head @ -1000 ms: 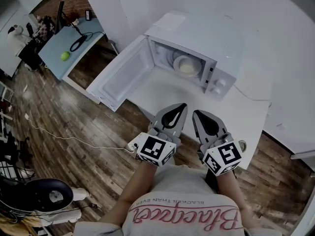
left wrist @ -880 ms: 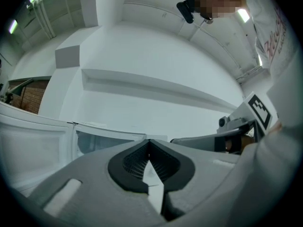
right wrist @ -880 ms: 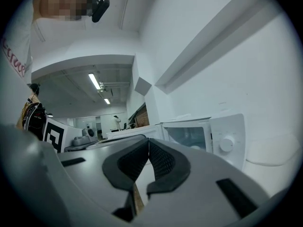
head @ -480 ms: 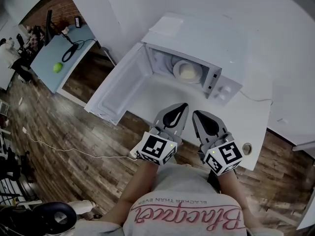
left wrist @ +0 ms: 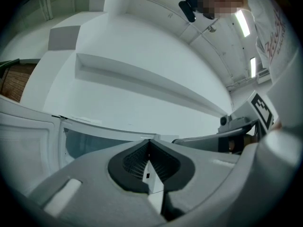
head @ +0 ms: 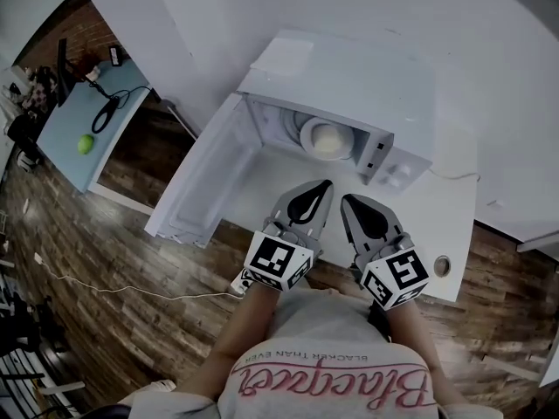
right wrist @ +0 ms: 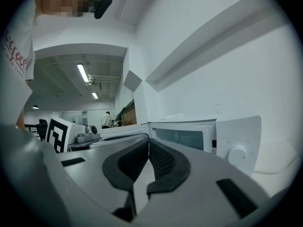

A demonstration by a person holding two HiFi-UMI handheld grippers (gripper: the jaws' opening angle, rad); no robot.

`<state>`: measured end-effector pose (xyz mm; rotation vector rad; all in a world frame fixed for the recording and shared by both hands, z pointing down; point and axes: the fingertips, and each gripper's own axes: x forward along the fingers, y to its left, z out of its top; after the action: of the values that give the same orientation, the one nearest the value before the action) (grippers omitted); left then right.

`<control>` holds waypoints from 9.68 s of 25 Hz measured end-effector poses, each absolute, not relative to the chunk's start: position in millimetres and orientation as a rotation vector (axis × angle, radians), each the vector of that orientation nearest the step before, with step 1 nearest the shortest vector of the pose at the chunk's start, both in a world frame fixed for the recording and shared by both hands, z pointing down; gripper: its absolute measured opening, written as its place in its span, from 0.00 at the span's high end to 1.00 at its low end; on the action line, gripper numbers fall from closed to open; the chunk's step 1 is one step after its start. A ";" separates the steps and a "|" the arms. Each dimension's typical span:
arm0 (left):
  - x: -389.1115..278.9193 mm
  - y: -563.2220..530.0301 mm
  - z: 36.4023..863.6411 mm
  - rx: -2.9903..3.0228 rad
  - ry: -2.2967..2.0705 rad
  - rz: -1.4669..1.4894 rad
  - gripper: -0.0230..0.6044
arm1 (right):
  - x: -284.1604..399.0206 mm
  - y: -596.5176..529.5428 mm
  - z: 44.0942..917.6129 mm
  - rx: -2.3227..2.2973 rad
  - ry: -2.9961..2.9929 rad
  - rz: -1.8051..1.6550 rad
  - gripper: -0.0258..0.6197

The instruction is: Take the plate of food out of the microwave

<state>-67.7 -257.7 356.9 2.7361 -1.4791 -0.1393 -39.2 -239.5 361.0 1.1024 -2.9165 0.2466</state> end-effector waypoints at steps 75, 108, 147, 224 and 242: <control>-135.4 -343.6 446.3 2.755 -1.222 0.008 0.96 | -77.6 -369.9 493.5 1.521 -2.624 1.367 0.72; -140.0 -379.3 468.2 2.672 -1.233 0.036 0.96 | -63.2 -418.5 564.6 1.848 -1.868 2.279 0.77; -160.3 -332.2 471.3 2.654 -1.247 0.005 0.96 | -65.5 -387.1 555.9 1.794 -2.046 2.552 0.93; -110.7 -220.0 437.7 2.599 -1.317 -0.085 0.96 | -10.0 -243.9 495.0 1.632 -2.168 2.505 0.93; -89.0 -182.1 409.1 2.608 -1.375 -0.071 0.96 | 17.0 -199.5 469.3 1.522 -2.211 2.424 0.93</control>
<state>-89.0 -182.1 409.1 2.6076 -1.3752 -0.0708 17.0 -199.5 469.3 1.5219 -2.2110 2.4243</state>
